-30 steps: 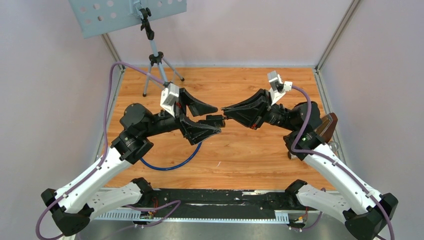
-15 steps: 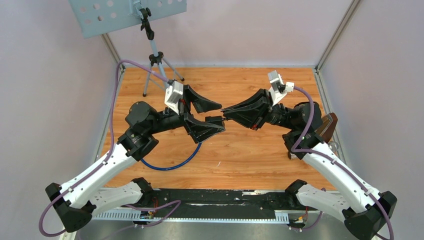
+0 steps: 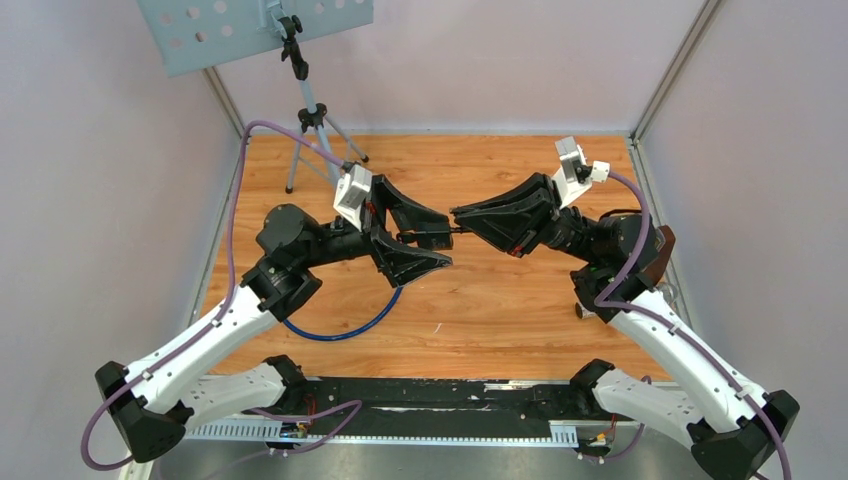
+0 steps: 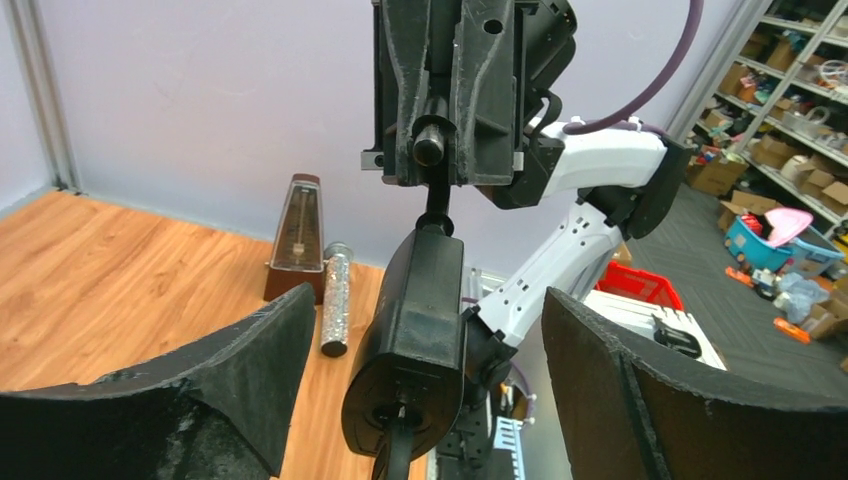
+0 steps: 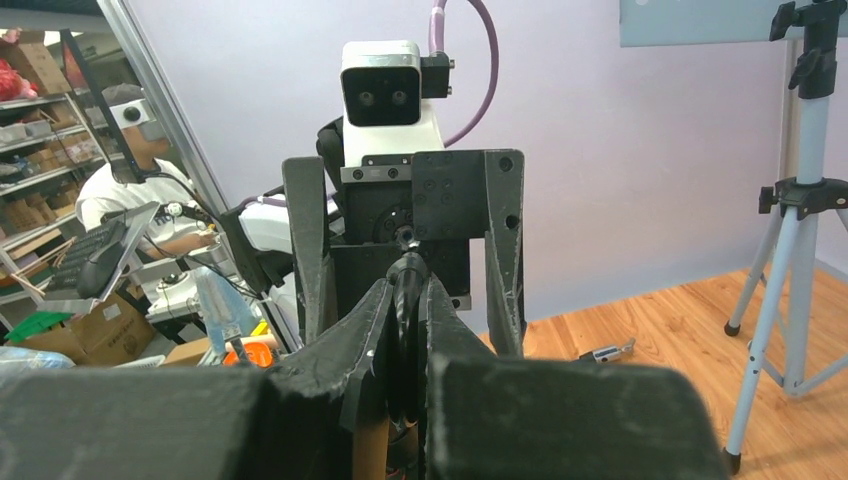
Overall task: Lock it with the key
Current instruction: Lock the lock.
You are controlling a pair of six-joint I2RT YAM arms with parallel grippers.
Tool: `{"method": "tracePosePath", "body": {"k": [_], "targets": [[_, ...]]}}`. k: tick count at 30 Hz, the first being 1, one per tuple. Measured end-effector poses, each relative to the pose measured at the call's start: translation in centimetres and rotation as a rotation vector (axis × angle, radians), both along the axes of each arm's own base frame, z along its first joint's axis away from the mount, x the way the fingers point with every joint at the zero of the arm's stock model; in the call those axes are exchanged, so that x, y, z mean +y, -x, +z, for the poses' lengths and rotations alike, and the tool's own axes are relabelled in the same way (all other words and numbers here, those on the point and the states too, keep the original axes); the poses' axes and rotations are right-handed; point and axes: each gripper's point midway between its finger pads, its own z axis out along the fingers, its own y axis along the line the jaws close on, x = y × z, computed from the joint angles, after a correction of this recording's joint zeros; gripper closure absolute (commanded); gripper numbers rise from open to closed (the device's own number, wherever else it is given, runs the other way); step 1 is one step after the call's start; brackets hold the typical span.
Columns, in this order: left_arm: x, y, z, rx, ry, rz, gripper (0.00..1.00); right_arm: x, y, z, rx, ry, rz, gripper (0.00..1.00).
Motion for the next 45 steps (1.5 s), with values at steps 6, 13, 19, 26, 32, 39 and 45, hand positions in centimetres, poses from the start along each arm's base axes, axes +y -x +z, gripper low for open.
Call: {"method": "tracePosePath", "body": {"k": [6, 13, 19, 26, 32, 39, 45], "targets": [[-0.6, 0.0, -0.3, 0.026, 0.000, -0.035, 0.29, 0.4, -0.6, -0.2, 0.029, -0.004, 0.004, 1.00], [-0.9, -0.1, -0.3, 0.051, 0.003, -0.043, 0.54, 0.7, -1.1, -0.3, 0.050, -0.013, 0.005, 1.00], [-1.1, -0.7, -0.7, 0.076, -0.002, -0.035, 0.78, 0.8, -1.4, -0.4, 0.059, -0.014, 0.001, 1.00], [-1.2, -0.8, -0.8, 0.083, -0.003, -0.030, 0.67, 0.8, -1.5, -0.4, 0.060, -0.013, -0.001, 1.00], [-1.1, -1.1, -1.2, 0.096, -0.025, -0.009, 0.56, 0.8, -1.7, -0.6, 0.075, -0.006, -0.007, 1.00], [-0.7, -0.8, -1.4, 0.096, -0.052, 0.005, 0.48, 0.7, -1.4, -0.9, 0.095, 0.006, -0.009, 1.00], [-0.6, -0.2, -1.4, 0.092, -0.058, -0.020, 0.34, 0.6, -1.2, -0.9, 0.102, 0.005, -0.014, 1.00]]}}
